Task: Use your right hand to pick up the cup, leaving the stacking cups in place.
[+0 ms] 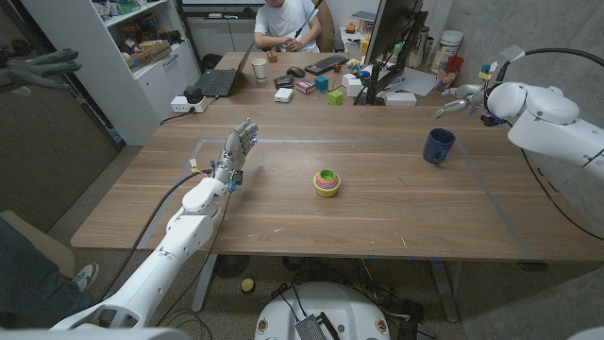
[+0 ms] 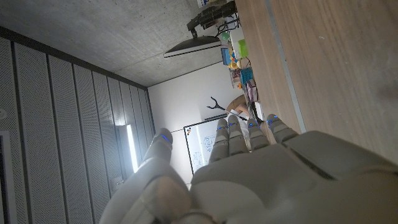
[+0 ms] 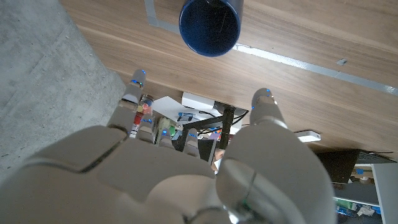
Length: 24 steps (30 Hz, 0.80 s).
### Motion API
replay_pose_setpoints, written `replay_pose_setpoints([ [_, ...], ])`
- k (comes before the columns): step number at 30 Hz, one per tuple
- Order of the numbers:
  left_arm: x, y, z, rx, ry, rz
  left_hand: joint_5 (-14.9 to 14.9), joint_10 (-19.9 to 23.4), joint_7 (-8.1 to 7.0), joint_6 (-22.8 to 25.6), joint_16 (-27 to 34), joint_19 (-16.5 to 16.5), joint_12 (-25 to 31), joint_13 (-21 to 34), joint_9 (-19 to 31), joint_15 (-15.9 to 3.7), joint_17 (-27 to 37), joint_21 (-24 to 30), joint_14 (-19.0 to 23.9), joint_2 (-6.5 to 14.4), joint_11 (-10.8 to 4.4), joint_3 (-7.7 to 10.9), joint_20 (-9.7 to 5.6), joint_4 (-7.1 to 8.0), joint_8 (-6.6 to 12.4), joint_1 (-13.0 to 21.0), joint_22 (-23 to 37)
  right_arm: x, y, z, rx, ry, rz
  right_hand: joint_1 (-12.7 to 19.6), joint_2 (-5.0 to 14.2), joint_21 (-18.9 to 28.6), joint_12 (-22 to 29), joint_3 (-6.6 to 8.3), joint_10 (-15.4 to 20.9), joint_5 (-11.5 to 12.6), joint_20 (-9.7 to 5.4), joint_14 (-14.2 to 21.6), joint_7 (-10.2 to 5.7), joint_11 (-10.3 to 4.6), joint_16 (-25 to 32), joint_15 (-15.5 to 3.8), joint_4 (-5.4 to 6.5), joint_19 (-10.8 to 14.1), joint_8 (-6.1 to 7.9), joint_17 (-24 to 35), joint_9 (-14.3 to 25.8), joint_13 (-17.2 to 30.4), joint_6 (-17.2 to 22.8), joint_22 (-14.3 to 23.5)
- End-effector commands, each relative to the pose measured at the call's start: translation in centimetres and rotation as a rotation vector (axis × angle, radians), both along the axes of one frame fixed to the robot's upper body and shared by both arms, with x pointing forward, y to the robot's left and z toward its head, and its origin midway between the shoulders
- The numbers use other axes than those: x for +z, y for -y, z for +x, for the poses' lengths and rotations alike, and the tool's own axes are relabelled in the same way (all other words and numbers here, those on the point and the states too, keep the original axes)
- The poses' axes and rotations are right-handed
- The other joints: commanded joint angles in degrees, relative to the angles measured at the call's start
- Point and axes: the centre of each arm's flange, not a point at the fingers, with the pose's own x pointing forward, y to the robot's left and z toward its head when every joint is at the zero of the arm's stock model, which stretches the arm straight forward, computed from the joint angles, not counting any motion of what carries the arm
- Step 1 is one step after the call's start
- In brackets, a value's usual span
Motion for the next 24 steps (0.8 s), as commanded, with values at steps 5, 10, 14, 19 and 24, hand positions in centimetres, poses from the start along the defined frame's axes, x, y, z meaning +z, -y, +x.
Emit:
replay_pose_setpoints([
  [5, -1.0, -0.5, 0.0, 0.01, -0.02, -0.014, 0.24, 0.24, -0.04, 0.16, 0.4, -0.13, -0.02, 0.16, 0.24, 0.1, 0.18, 0.09, 0.17, 0.64, 0.19, 0.05, -0.39, 0.07, -0.14, -0.07, 0.14, -0.5, -1.3, 1.0, -0.026, -0.085, -0.012, 0.98, -0.12, 0.07, 0.64, -0.38, -1.47, 0.4, -0.03, 0.76, 0.39, 0.27, 0.06, 0.09, -0.05, 1.46, 0.23, 0.17, 0.08, 0.02, -0.14, 0.13],
  [10, -1.1, -0.3, 0.3, -0.003, -0.023, -0.012, 0.25, 0.31, -0.03, 0.15, 0.4, -0.08, -0.01, 0.17, 0.24, 0.1, 0.18, 0.12, 0.14, 0.69, 0.32, 0.07, -0.34, 0.06, -0.16, -0.04, 0.14, -1.0, -1.8, 1.2, -0.027, -0.103, -0.008, 0.96, -0.24, 0.07, 0.78, -0.53, -1.09, 0.44, -0.02, 1.03, 0.49, 0.24, 0.12, 0.11, 0.0, 1.84, 0.21, 0.17, 0.08, -0.01, -0.15, 0.12],
  [14, -1.1, -0.3, 0.5, -0.007, -0.025, -0.008, 0.26, 0.25, 0.01, 0.19, 0.39, -0.08, -0.04, 0.17, 0.25, 0.1, 0.17, 0.14, 0.11, 0.77, 0.36, 0.11, -0.32, 0.05, -0.16, 0.0, 0.14, -1.4, -2.0, 1.4, -0.037, -0.117, 0.001, 0.93, -0.31, 0.06, 0.84, -0.65, -0.95, 0.47, -0.01, 1.18, 0.45, 0.31, 0.14, 0.11, 0.04, 2.13, 0.25, 0.17, 0.08, -0.03, -0.03, 0.12],
  [19, -1.2, -0.3, 0.7, -0.01, -0.032, -0.006, 0.27, 0.31, 0.02, 0.16, 0.39, -0.1, -0.02, 0.18, 0.25, 0.1, 0.17, 0.15, 0.07, 0.87, 0.41, 0.16, -0.27, 0.05, -0.18, 0.06, 0.13, -1.6, -2.4, 1.4, -0.043, -0.128, 0.001, 0.87, -0.39, 0.05, 0.91, -0.79, -0.74, 0.5, 0.0, 1.25, 0.46, 0.36, 0.13, 0.12, 0.11, 2.45, 0.29, 0.17, 0.07, -0.05, 0.09, 0.11],
  [24, -1.3, 0.0, 0.9, -0.022, -0.033, -0.001, 0.29, 0.32, -0.03, 0.15, 0.4, -0.11, -0.03, 0.18, 0.25, -0.23, 0.16, 0.17, 0.09, 0.96, 0.36, 0.21, -0.24, 0.03, -0.19, 0.12, 0.13, -1.7, -2.9, 1.6, -0.037, -0.127, 0.01, 0.83, -0.41, 0.03, 0.98, -0.91, -0.5, 0.54, 0.0, 1.43, 0.4, 0.41, 0.16, 0.09, 0.18, 2.77, 0.43, 0.17, 0.06, -0.08, 0.52, 0.11],
])
